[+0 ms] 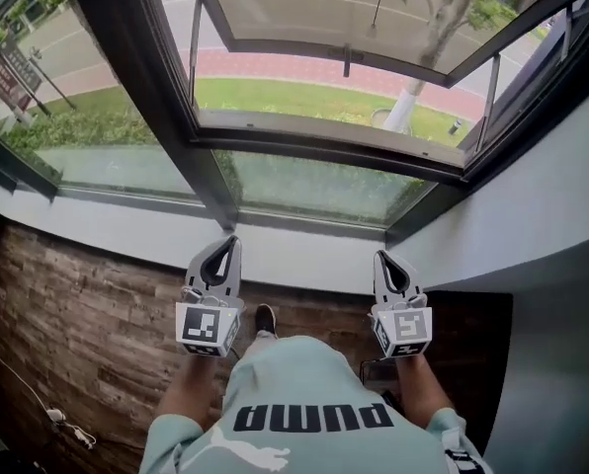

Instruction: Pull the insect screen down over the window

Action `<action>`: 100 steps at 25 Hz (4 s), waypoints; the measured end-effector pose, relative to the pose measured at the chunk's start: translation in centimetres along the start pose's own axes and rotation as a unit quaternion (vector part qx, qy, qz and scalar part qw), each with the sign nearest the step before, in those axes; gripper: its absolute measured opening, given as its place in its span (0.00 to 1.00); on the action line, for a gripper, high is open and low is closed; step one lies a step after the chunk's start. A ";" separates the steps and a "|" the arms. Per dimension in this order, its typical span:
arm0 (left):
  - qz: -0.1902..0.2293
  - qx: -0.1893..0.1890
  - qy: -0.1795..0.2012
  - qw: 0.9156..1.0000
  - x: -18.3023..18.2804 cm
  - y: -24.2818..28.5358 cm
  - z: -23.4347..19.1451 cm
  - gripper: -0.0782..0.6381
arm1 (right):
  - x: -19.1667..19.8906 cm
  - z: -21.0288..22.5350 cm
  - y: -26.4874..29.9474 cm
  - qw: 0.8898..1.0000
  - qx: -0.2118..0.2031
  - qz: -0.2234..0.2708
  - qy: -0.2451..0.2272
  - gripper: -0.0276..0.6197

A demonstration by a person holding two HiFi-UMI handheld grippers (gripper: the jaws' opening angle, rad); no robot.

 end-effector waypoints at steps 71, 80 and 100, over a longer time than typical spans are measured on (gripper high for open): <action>-0.249 -0.178 0.598 0.741 -52.7 17.3 -21.8 0.69 | -58.0 24.0 15.2 0.712 0.300 0.103 -0.626 0.25; -0.320 -0.088 0.584 0.741 -42.3 17.0 -20.7 0.69 | -48.3 21.8 16.2 0.733 0.211 0.031 -0.646 0.25; -0.367 -0.042 0.570 0.734 -32.4 18.6 -20.5 0.69 | -39.1 19.9 18.3 0.737 0.172 -0.014 -0.654 0.24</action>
Point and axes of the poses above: the fingertips, and each gripper's own axes: y forward along the fingers, z to its right, x out of its underside, the point moved 4 cm from there along -y, backward along the fingers, and after that the axes turned 15 degrees about x, right-handed, at the moved point
